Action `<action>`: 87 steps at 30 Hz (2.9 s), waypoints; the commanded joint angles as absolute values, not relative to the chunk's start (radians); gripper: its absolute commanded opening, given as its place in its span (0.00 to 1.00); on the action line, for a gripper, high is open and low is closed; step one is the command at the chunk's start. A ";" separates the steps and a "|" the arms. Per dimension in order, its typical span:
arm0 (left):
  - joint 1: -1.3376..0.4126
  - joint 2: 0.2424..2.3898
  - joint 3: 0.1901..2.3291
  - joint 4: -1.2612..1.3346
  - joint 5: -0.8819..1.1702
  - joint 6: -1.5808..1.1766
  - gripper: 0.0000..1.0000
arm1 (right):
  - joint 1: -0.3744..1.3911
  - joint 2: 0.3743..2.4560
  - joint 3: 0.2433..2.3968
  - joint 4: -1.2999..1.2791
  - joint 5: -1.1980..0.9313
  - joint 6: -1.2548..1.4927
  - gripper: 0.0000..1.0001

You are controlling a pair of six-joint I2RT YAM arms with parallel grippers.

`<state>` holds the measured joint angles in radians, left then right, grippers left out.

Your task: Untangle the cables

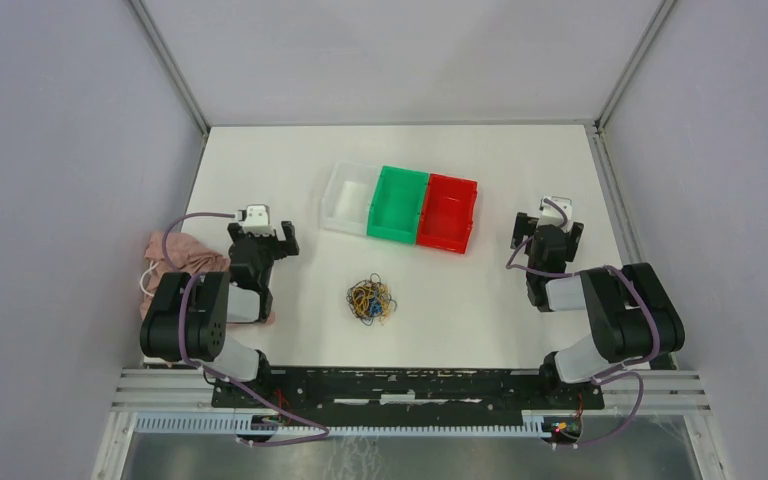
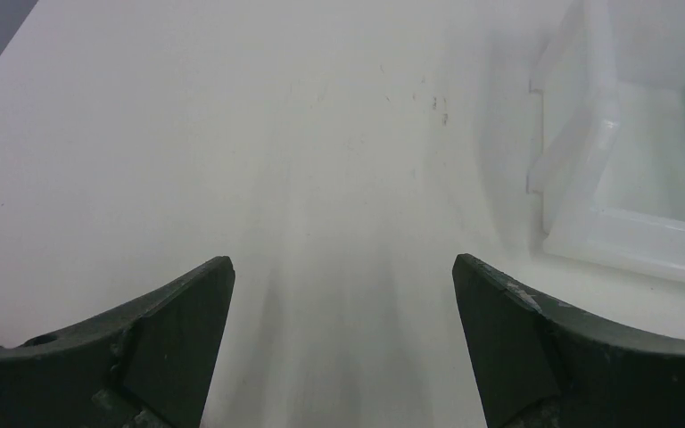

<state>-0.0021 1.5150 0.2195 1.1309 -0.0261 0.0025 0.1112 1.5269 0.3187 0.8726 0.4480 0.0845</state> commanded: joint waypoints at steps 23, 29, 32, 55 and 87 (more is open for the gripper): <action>-0.004 1.283 0.536 0.451 0.171 0.070 0.99 | 0.131 1.171 0.599 0.162 0.640 0.257 0.99; -0.004 1.184 0.672 0.121 0.292 0.230 0.99 | 0.126 1.049 0.720 -0.127 0.595 0.529 0.99; -0.004 1.146 0.741 -0.069 0.399 0.295 0.99 | 0.127 1.020 0.792 -0.165 0.261 0.501 0.93; -0.005 1.097 0.837 -0.488 0.644 0.430 0.99 | 1.122 1.529 1.141 -0.254 0.177 0.430 0.54; -0.006 1.059 0.861 -0.549 0.708 0.458 0.99 | 1.116 1.738 1.211 -0.297 0.311 0.390 0.35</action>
